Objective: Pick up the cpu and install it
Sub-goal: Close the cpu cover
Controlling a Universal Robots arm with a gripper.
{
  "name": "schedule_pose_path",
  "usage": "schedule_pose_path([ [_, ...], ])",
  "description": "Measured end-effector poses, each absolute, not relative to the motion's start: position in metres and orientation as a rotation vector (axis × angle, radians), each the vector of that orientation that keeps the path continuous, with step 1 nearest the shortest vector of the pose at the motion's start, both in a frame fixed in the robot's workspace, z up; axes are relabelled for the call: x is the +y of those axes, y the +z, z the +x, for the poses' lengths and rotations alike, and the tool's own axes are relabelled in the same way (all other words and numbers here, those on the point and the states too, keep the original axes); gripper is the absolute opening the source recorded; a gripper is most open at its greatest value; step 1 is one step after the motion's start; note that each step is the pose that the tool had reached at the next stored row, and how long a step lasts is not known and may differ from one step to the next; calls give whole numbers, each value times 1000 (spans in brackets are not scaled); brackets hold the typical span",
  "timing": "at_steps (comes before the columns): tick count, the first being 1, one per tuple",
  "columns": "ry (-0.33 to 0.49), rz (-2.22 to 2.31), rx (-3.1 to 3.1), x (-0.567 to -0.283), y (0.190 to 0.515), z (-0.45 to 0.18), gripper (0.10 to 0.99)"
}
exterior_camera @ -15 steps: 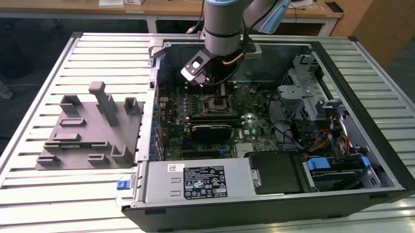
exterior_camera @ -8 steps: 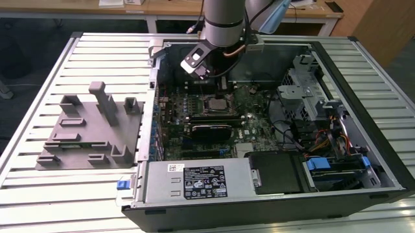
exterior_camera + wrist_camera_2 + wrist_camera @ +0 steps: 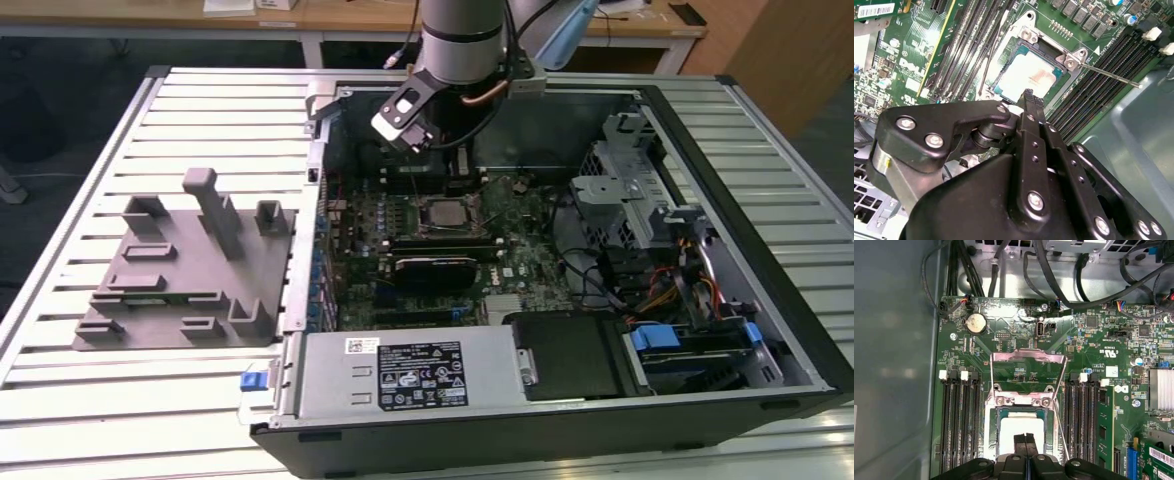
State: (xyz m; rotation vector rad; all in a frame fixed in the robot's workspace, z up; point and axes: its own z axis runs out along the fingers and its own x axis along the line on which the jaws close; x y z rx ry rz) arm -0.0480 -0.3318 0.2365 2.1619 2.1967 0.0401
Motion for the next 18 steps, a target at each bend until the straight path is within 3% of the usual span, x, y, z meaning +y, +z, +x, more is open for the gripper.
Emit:
schedule_pose_path([
  [18,41,2162,2196,-332,246,-48,106],
])
